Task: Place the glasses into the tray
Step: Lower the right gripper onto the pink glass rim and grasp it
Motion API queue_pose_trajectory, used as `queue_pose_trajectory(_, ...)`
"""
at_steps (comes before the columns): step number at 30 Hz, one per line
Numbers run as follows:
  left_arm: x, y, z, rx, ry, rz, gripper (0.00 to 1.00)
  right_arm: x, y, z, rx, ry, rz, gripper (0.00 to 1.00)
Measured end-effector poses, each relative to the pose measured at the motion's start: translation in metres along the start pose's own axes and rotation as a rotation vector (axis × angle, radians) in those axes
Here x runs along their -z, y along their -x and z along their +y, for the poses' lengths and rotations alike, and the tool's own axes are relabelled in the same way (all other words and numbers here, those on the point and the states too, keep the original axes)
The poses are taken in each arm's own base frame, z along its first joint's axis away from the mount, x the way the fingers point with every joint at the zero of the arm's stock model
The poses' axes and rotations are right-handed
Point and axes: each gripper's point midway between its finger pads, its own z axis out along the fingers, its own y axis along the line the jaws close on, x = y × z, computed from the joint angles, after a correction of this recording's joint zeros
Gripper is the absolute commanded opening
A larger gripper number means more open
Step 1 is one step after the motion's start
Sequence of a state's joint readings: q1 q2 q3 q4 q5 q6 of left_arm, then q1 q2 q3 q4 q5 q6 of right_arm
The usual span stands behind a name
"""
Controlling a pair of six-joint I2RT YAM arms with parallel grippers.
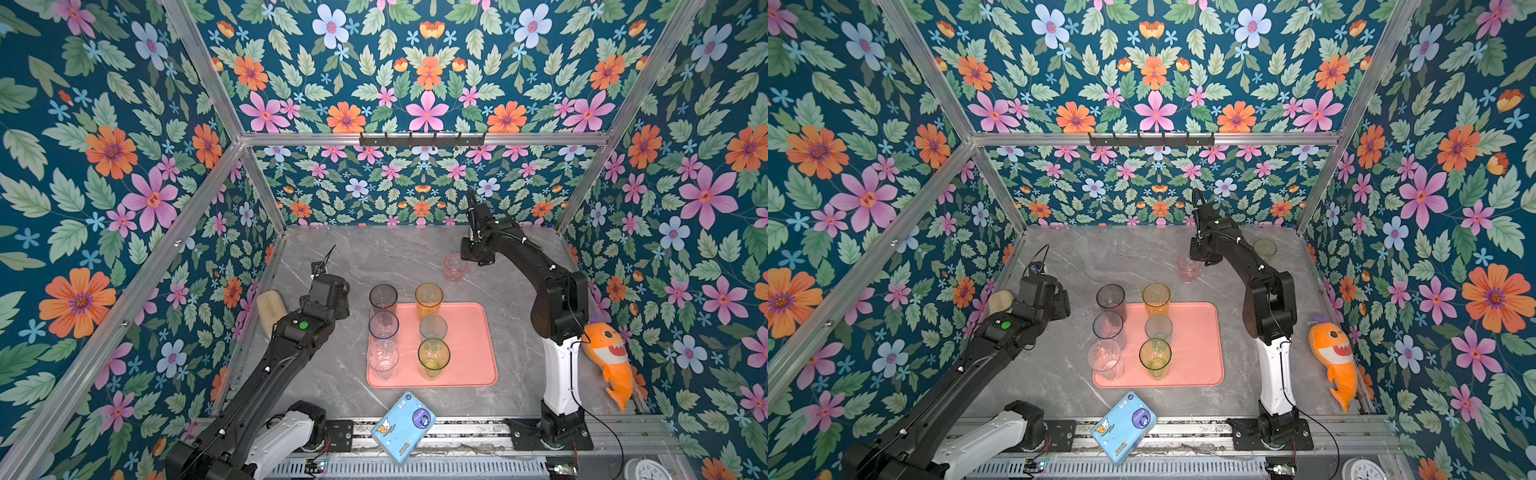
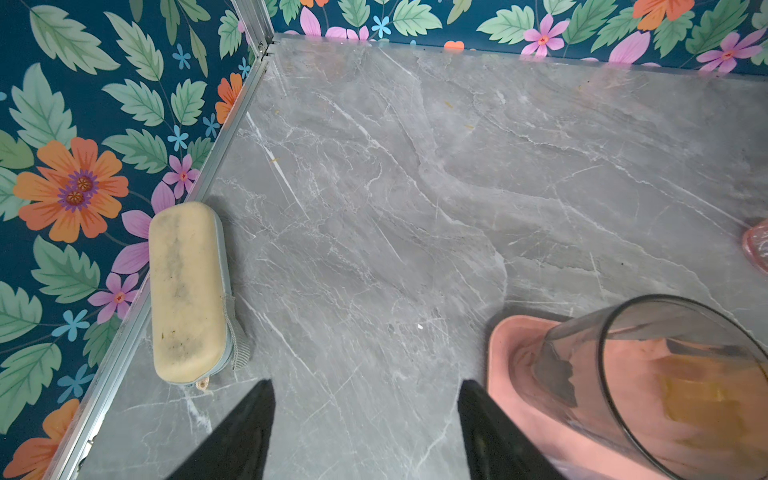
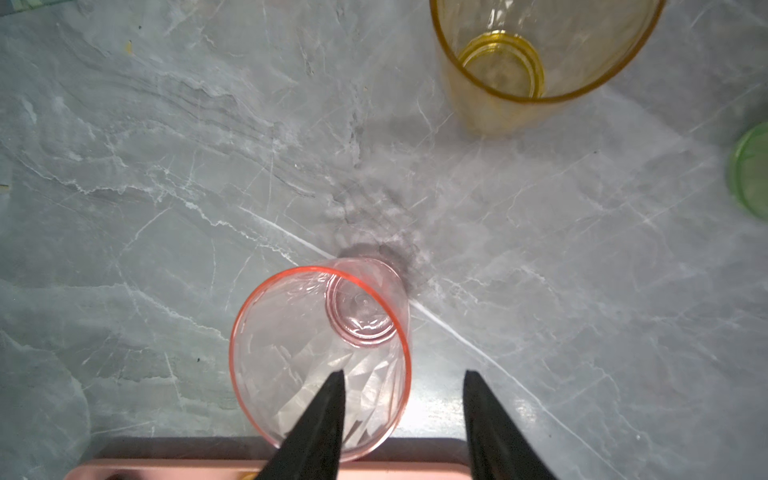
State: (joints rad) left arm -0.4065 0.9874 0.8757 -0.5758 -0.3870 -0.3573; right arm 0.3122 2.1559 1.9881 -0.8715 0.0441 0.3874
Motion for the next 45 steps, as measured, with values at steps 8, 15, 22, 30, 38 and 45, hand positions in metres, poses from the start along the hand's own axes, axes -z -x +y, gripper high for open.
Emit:
queue_pose_trajectory(8,-0.001,0.000,0.000,-0.001,0.002,0.003,0.72,-0.016,-0.009,-0.006,-0.009,-0.009,0.040,0.37)
queue_pose_trajectory(15,-0.003,-0.001,-0.001,-0.005,0.003,0.011,0.73,-0.019,-0.010,-0.007,-0.014,-0.007,0.047,0.27)
queue_pose_trajectory(22,-0.004,-0.002,-0.002,-0.005,0.001,0.016,0.72,-0.023,-0.006,-0.005,-0.015,0.001,0.048,0.19)
queue_pose_trajectory(30,-0.007,-0.004,-0.003,-0.008,-0.001,0.028,0.73,-0.025,-0.002,-0.002,-0.011,0.012,0.042,0.13)
queue_pose_trajectory(38,-0.009,-0.006,-0.004,-0.012,-0.002,0.040,0.73,-0.026,-0.002,-0.001,-0.005,0.014,0.044,0.08)
queue_pose_trajectory(45,-0.009,-0.006,-0.004,-0.012,-0.003,0.040,0.73,-0.026,-0.003,-0.002,0.010,0.013,0.047,0.01)
